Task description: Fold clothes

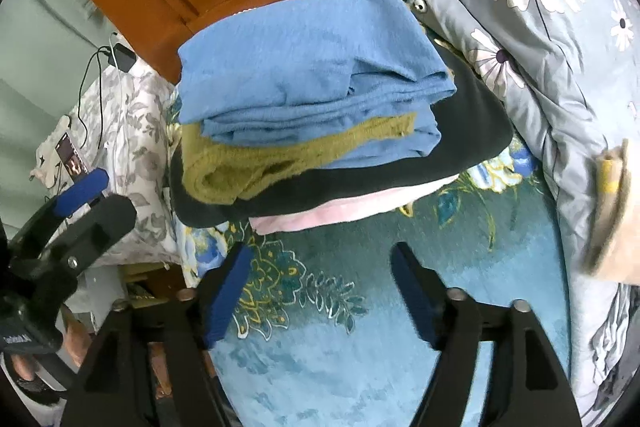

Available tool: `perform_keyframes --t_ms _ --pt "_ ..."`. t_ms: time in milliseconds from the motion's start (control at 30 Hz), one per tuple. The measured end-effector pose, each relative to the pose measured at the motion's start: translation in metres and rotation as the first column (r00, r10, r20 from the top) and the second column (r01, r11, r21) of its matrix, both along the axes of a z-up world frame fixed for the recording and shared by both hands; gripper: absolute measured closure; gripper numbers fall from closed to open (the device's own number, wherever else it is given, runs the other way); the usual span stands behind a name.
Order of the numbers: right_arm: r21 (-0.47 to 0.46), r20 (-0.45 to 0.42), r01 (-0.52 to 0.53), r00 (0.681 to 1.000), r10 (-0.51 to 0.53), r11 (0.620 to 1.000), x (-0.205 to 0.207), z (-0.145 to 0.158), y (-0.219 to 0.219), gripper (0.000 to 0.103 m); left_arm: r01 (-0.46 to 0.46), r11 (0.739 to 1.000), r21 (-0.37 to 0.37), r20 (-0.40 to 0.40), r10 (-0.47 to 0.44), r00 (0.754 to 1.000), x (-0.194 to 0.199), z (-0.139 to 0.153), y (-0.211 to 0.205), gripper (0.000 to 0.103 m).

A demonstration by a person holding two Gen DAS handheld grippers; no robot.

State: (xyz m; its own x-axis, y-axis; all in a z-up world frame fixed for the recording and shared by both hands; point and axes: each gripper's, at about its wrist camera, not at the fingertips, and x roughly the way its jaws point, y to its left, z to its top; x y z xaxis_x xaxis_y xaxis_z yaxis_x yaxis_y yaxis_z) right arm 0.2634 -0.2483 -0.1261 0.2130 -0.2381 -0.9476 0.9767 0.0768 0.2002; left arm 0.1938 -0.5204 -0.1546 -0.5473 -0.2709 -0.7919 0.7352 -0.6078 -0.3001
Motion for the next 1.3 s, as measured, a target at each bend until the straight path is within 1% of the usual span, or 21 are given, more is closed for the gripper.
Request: perform_keyframes --t_ms 33,233,367,500,633,733,867,1000,1167,1300 --pt "-0.003 -0.002 -0.001 1.0 0.001 1.0 0.0 0.001 0.002 0.009 -0.006 1.0 -0.013 0.011 0.006 1.0 0.001 0.002 0.002 0.0" --pt "-0.03 -0.038 -0.016 0.999 0.015 0.999 0.004 0.009 0.011 0.009 -0.039 0.999 -0.022 -0.011 0.039 0.999 0.007 0.01 0.009 0.0" --pt "-0.059 -0.058 -0.03 0.998 0.027 0.998 0.007 0.016 0.014 0.009 -0.067 0.997 -0.048 0.015 0.067 0.998 0.009 0.012 0.012 0.0" --pt "-0.077 -0.069 -0.037 0.997 0.032 0.996 0.009 0.019 0.016 0.009 -0.08 0.993 -0.086 -0.005 0.08 0.997 0.013 0.016 0.015 0.0" --pt "-0.072 -0.077 -0.044 0.996 0.039 0.996 0.011 0.018 0.016 0.009 -0.091 0.991 -0.098 -0.004 0.091 0.996 0.014 0.018 0.014 0.0" --pt "-0.069 -0.082 -0.053 0.996 0.047 0.996 0.014 0.017 0.015 0.009 -0.091 0.992 -0.085 -0.003 0.091 0.996 0.013 0.015 0.011 0.0" --pt "-0.07 -0.091 -0.05 0.995 0.044 0.996 0.013 0.015 0.011 0.009 -0.08 0.991 -0.11 0.027 0.084 0.996 0.008 0.01 0.013 0.0" --pt "-0.065 -0.112 -0.064 0.992 0.056 0.996 0.013 0.01 0.004 0.009 -0.087 0.992 -0.093 0.032 0.09 0.995 0.005 0.002 0.011 0.0" --pt "-0.053 -0.135 -0.066 0.989 0.058 0.996 0.009 0.001 -0.005 0.009 -0.094 0.99 -0.103 0.053 0.1 0.994 0.001 -0.006 0.008 0.0" --pt "-0.038 -0.152 -0.059 0.987 0.052 0.998 0.004 -0.007 -0.013 0.009 -0.1 0.992 -0.076 0.072 0.106 0.992 0.0 -0.018 0.004 0.0"
